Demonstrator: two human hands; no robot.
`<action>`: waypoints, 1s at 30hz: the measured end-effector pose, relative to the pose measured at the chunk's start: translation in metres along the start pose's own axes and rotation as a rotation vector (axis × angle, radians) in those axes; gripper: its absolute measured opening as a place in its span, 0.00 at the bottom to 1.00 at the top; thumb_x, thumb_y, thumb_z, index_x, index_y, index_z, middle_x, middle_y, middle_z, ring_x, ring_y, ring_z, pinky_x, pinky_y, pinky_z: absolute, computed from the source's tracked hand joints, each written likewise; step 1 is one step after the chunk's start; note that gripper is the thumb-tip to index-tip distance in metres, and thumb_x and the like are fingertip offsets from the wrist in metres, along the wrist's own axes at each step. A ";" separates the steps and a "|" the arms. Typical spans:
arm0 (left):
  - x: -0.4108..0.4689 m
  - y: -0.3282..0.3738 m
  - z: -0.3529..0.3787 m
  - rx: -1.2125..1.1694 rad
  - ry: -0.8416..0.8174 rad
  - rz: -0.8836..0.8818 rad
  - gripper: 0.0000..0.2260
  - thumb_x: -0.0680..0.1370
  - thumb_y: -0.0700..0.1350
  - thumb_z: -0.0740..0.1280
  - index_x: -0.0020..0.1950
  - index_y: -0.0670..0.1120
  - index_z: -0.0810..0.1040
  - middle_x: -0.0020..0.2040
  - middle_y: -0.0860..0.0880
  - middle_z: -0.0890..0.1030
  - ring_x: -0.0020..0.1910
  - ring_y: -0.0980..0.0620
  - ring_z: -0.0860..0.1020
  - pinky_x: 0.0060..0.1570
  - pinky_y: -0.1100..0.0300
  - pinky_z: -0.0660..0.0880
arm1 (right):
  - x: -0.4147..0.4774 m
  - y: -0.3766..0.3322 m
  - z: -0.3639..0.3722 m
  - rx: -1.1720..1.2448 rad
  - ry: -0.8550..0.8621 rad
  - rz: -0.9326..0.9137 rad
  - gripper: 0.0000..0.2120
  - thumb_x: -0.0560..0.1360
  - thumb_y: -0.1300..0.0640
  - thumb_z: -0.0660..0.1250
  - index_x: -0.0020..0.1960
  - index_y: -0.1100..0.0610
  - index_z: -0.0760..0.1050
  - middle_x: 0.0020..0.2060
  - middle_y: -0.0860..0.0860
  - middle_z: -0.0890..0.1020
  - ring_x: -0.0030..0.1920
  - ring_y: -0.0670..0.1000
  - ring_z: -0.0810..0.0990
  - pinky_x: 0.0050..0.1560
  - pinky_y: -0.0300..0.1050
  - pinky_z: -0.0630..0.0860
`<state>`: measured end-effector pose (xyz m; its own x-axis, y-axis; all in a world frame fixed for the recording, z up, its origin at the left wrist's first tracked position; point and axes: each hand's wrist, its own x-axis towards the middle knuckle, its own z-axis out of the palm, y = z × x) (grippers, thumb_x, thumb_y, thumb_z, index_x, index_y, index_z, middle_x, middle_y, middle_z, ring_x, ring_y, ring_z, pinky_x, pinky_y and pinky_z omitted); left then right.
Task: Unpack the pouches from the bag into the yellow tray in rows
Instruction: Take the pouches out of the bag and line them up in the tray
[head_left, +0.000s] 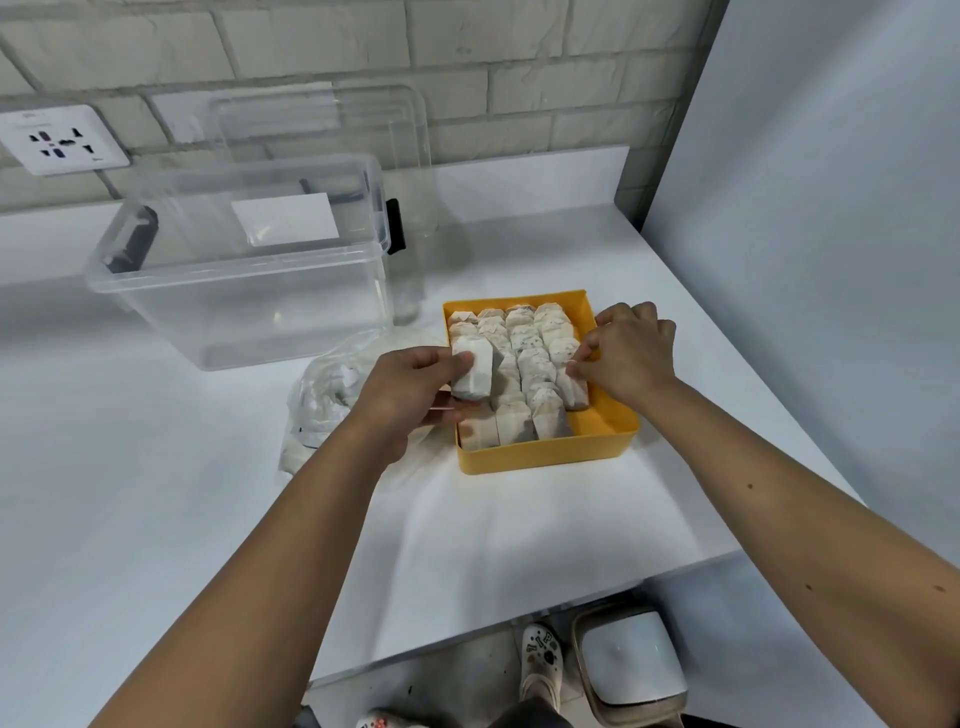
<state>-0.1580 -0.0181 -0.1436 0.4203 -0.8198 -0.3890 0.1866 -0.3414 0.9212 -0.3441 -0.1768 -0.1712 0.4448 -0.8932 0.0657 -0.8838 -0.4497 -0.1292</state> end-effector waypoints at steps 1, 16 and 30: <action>0.000 0.000 0.000 0.012 -0.005 0.010 0.06 0.78 0.44 0.70 0.50 0.43 0.82 0.44 0.45 0.85 0.37 0.50 0.84 0.35 0.62 0.81 | -0.001 0.000 -0.002 -0.005 -0.001 -0.005 0.12 0.70 0.41 0.72 0.48 0.46 0.84 0.64 0.50 0.74 0.66 0.55 0.65 0.62 0.52 0.61; -0.001 0.001 0.004 -0.017 0.020 0.054 0.08 0.79 0.44 0.69 0.55 0.42 0.83 0.48 0.44 0.86 0.40 0.48 0.85 0.38 0.59 0.83 | -0.024 -0.040 -0.038 1.097 -0.290 -0.110 0.02 0.75 0.60 0.71 0.48 0.57 0.81 0.42 0.47 0.83 0.44 0.45 0.82 0.50 0.38 0.78; -0.007 0.007 0.011 -0.068 -0.003 -0.011 0.05 0.81 0.40 0.66 0.53 0.41 0.80 0.45 0.41 0.85 0.36 0.45 0.86 0.30 0.60 0.80 | -0.023 -0.029 -0.048 1.436 -0.444 0.108 0.17 0.77 0.70 0.62 0.65 0.64 0.73 0.46 0.60 0.79 0.48 0.56 0.85 0.53 0.47 0.81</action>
<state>-0.1690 -0.0197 -0.1345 0.4150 -0.8177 -0.3989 0.2510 -0.3184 0.9141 -0.3356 -0.1435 -0.1215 0.6276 -0.7305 -0.2691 -0.1418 0.2326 -0.9622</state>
